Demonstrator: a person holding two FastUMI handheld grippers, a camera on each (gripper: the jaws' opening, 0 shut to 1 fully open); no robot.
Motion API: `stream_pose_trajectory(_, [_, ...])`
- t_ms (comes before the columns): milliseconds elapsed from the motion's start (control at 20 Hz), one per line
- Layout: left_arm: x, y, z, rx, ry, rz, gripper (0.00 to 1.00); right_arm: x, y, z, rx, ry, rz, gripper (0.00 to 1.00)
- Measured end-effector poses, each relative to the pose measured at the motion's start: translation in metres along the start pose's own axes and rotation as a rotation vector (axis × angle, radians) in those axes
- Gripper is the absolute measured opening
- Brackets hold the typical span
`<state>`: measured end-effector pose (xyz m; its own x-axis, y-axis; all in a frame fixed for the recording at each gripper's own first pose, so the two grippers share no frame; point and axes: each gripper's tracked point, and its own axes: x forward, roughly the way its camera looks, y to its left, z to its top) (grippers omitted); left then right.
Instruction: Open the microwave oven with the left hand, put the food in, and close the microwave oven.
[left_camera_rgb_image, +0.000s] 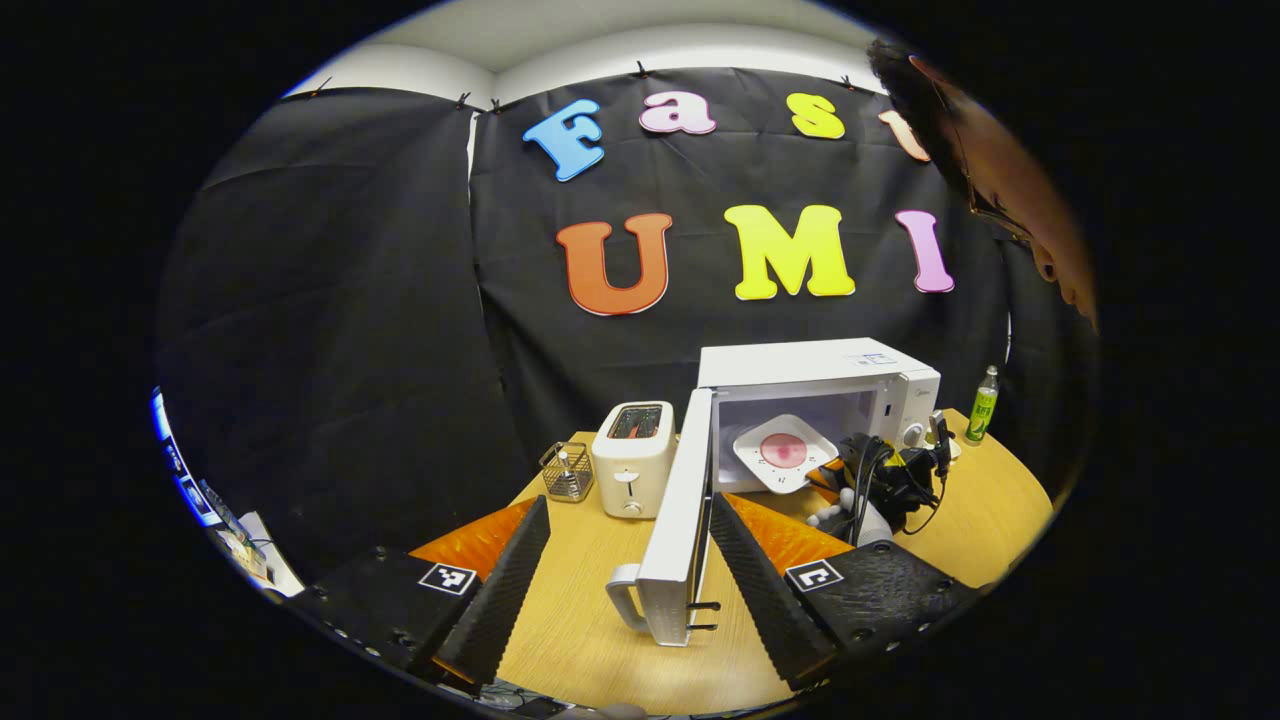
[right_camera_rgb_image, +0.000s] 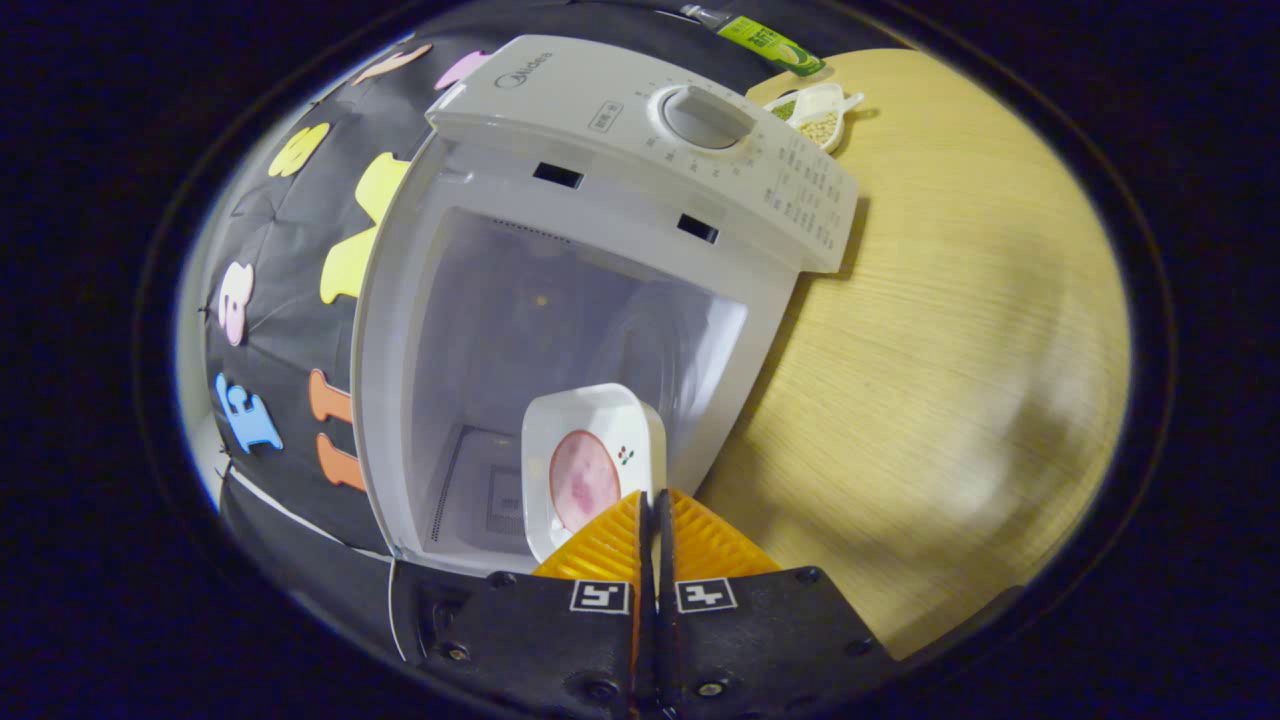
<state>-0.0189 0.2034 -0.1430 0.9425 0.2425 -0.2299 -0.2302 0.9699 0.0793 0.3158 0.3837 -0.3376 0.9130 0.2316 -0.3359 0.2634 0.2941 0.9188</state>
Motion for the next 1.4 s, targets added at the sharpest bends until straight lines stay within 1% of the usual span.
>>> stream_pose_trajectory(150, [0.008, 0.009, -0.005, -0.012, 0.015, 0.007, 0.96, 0.025, 0.007, 0.01, 0.035, -0.052, 0.004, 0.04])
stream_pose_trajectory(250, [0.013, 0.009, -0.008, -0.011, 0.024, 0.002, 0.96, 0.038, 0.01, 0.013, 0.033, -0.073, 0.009, 0.05])
stream_pose_trajectory(400, [0.018, 0.011, -0.008, 0.01, 0.021, -0.005, 0.96, 0.053, 0.011, 0.021, 0.005, -0.113, -0.002, 0.09])
stream_pose_trajectory(500, [0.02, 0.009, -0.007, 0.016, 0.021, -0.017, 0.96, 0.052, 0.018, 0.024, 0.014, -0.134, 0.043, 0.13])
stream_pose_trajectory(650, [0.02, 0.007, -0.005, 0.017, 0.01, -0.029, 0.96, 0.04, 0.034, 0.035, -0.037, -0.177, 0.12, 0.27])
stream_pose_trajectory(700, [0.019, 0.008, -0.005, 0.014, 0.007, -0.029, 0.96, 0.036, 0.04, 0.035, -0.069, -0.186, 0.141, 0.41])
stream_pose_trajectory(750, [0.018, 0.009, -0.003, 0.012, 0.002, -0.028, 0.96, 0.033, 0.045, 0.037, -0.102, -0.191, 0.153, 0.8])
stream_pose_trajectory(800, [0.018, 0.01, -0.002, 0.01, -0.001, -0.026, 0.96, 0.024, 0.046, 0.037, -0.132, -0.186, 0.152, 0.91])
stream_pose_trajectory(850, [0.017, 0.01, 0.002, 0.01, -0.011, -0.024, 0.96, 0.018, 0.046, 0.038, -0.168, -0.18, 0.144, 0.99])
stream_pose_trajectory(950, [0.014, 0.01, 0.008, 0.022, -0.029, -0.019, 0.96, 0.004, 0.044, 0.04, -0.23, -0.173, 0.125, 1.0])
stream_pose_trajectory(1000, [0.012, 0.011, 0.012, 0.026, -0.036, -0.017, 0.96, -0.002, 0.048, 0.041, -0.257, -0.171, 0.137, 1.0])
stream_pose_trajectory(1050, [0.011, 0.011, 0.016, 0.023, -0.043, -0.023, 0.96, -0.01, 0.051, 0.043, -0.301, -0.162, 0.146, 0.99])
stream_pose_trajectory(1150, [0.009, 0.012, 0.022, 0.022, -0.052, -0.026, 0.96, -0.03, 0.053, 0.05, -0.414, -0.127, 0.132, 1.0])
stream_pose_trajectory(1250, [0.006, 0.016, 0.031, 0.013, -0.069, -0.025, 0.96, -0.059, 0.059, 0.071, -0.547, -0.14, 0.113, 1.0])
stream_pose_trajectory(1400, [0.003, 0.016, 0.039, -0.01, -0.074, -0.037, 0.96, -0.105, 0.083, 0.109, -0.745, -0.196, 0.128, 0.99])
